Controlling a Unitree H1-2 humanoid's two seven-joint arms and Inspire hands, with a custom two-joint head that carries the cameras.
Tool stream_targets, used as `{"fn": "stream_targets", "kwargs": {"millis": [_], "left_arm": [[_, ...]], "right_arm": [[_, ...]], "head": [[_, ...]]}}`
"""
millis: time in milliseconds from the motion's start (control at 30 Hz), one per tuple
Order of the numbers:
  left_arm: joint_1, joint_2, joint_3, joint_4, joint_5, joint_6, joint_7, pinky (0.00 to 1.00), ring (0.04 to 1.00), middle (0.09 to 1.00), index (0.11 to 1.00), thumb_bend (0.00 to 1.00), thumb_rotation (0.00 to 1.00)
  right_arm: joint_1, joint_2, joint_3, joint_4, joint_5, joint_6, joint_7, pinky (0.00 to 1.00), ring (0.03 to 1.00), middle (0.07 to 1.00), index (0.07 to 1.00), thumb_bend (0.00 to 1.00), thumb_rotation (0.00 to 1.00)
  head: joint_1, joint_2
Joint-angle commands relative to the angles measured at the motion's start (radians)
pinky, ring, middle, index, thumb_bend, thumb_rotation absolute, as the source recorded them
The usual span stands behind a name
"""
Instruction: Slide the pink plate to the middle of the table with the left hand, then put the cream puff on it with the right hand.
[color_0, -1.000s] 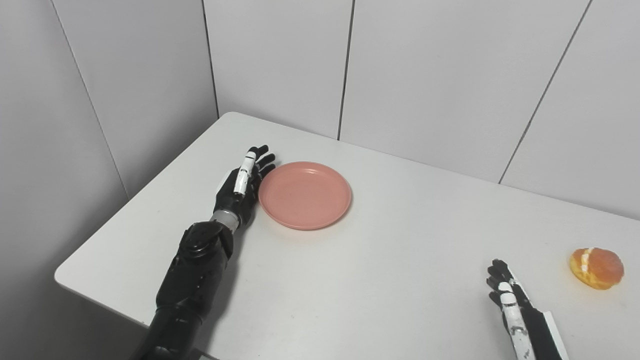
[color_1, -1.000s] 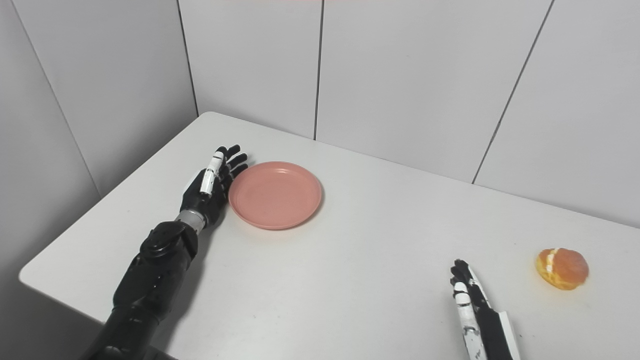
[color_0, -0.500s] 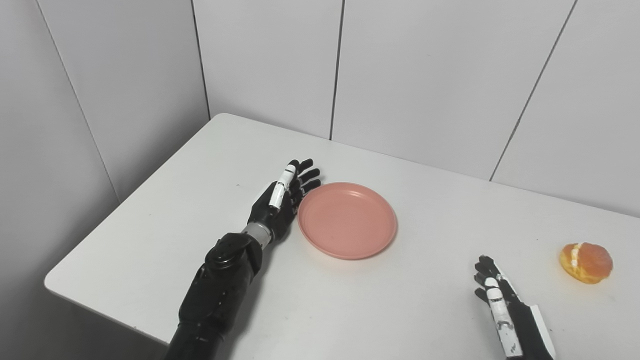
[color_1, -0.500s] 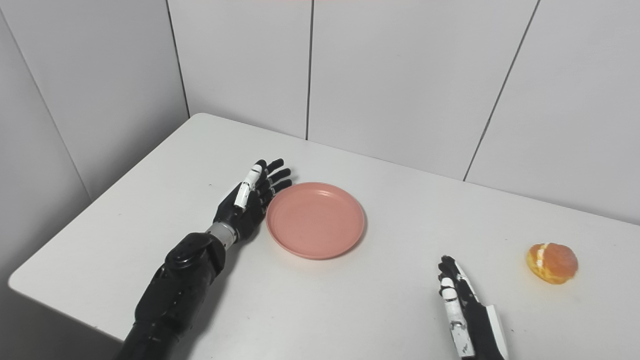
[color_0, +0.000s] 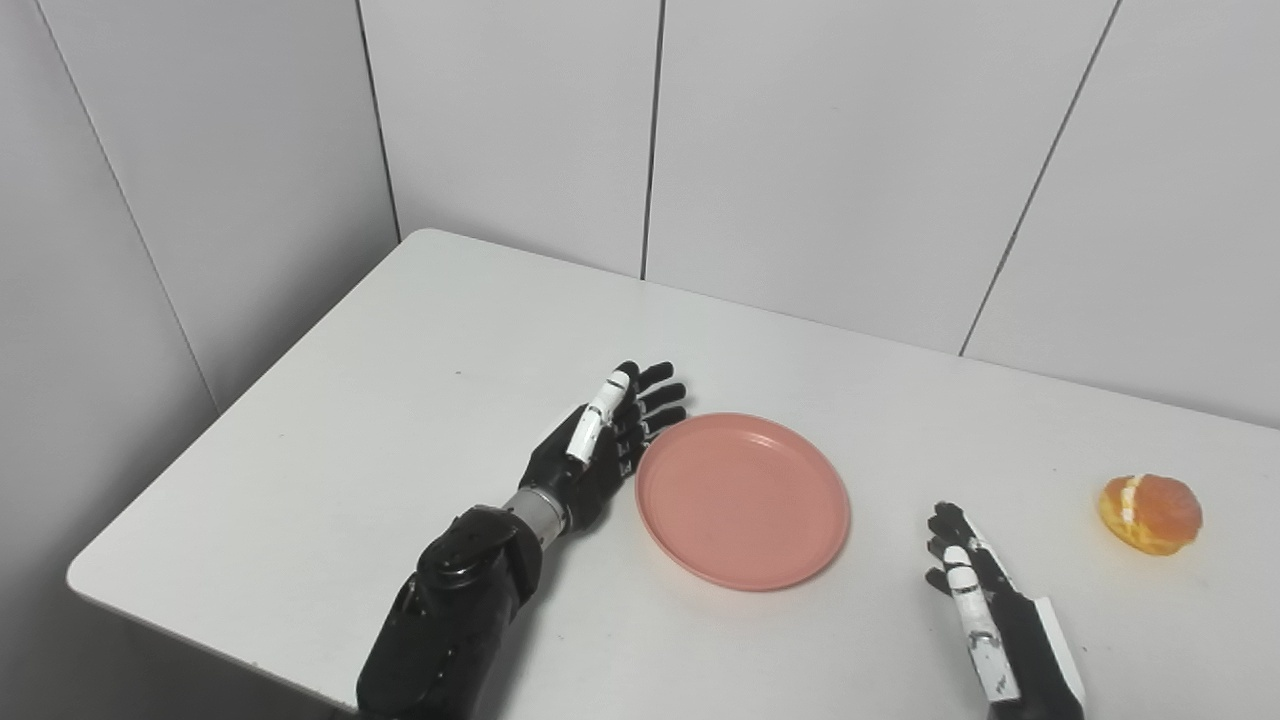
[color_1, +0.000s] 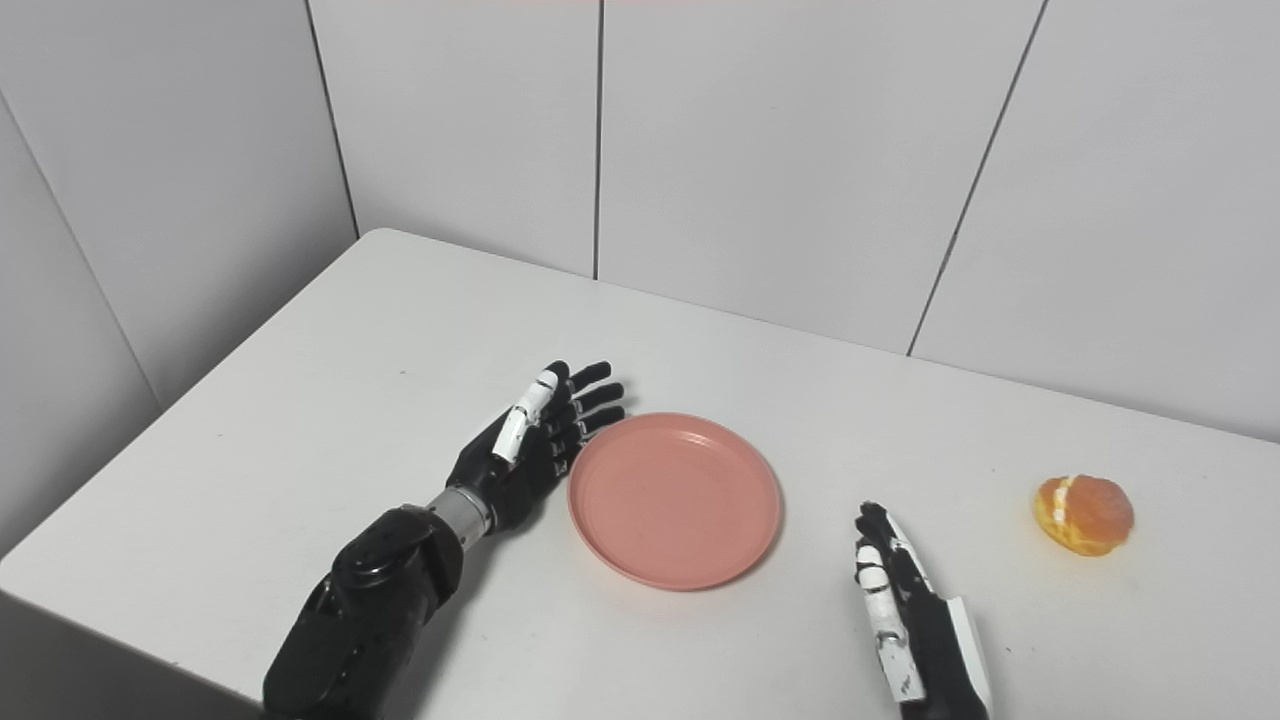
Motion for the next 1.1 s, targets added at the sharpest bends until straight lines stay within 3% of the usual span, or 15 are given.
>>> {"fn": "stream_targets", "kwargs": {"millis": [0, 267, 433, 700, 1067], "left_arm": [[-0.011, -0.008, -0.011, -0.037, -0.002, 0.013, -0.01, 0.91, 0.914, 0.91, 0.889, 0.4, 1.0], [0.025, -0.03, -0.049, -0.097, 0.002, 0.049, -0.011, 0.92, 0.912, 0.908, 0.889, 0.41, 1.0], [0.054, -0.04, -0.056, -0.142, -0.006, 0.064, -0.004, 0.92, 0.912, 0.907, 0.887, 0.41, 1.0], [0.091, -0.046, -0.035, -0.188, 0.005, 0.045, 0.012, 0.93, 0.922, 0.917, 0.895, 0.41, 1.0], [0.13, -0.05, -0.041, -0.206, 0.046, -0.007, 0.016, 0.95, 0.936, 0.932, 0.912, 0.43, 1.0]], "right_arm": [[-0.03, 0.01, 0.0, -0.034, -0.007, -0.015, -0.01, 0.87, 0.912, 0.913, 0.909, 0.18, 1.0], [-0.032, 0.025, 0.005, -0.043, -0.029, 0.015, -0.018, 0.87, 0.907, 0.91, 0.908, 0.2, 1.0], [-0.032, 0.034, 0.003, -0.034, -0.028, -0.001, -0.022, 0.86, 0.903, 0.905, 0.906, 0.2, 1.0], [-0.038, 0.041, 0.001, -0.019, -0.029, -0.023, -0.024, 0.86, 0.899, 0.903, 0.903, 0.21, 1.0], [-0.044, 0.042, -0.004, -0.032, -0.052, -0.005, -0.042, 0.84, 0.891, 0.898, 0.894, 0.26, 1.0]], "head": [[-0.002, 0.0], [-0.043, 0.015], [-0.068, 0.02], [-0.097, 0.031], [-0.161, 0.051]]}}
